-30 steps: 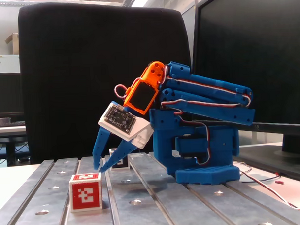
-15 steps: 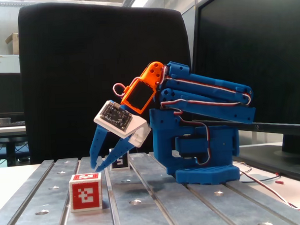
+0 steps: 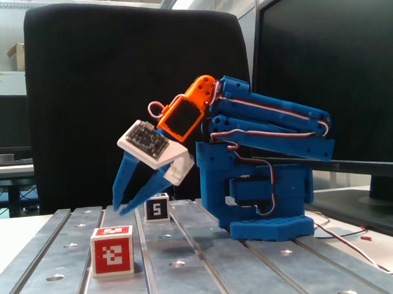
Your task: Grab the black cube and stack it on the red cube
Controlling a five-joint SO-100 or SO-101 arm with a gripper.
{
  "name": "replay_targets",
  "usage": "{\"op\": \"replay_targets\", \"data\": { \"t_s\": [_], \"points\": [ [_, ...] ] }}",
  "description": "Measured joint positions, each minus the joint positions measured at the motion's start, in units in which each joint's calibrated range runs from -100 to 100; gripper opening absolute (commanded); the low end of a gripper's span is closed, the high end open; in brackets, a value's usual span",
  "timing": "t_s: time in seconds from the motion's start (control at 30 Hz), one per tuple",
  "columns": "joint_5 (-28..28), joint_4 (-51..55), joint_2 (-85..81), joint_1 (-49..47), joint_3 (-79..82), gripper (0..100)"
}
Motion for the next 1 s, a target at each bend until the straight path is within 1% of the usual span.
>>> {"op": "replay_targets", "data": {
  "t_s": [0.13,0.3,0.47,0.6,0.73,0.8,0.87,1.0],
  "points": [
    [0.37,-0.6,9.05,0.0,-6.88,1],
    [0.79,-0.52,25.88,0.0,-19.02,1],
    [1.15,1.29,41.35,2.89,-30.71,1],
    [4.09,4.81,52.52,5.11,-40.13,1],
    [5.41,8.85,62.58,9.7,-48.91,1],
    [6.51,10.83,65.54,11.85,-52.9,1],
    [8.87,12.46,67.57,13.7,-55.62,1],
    [11.97,13.58,69.09,18.59,-57.43,1]
  ]
}}
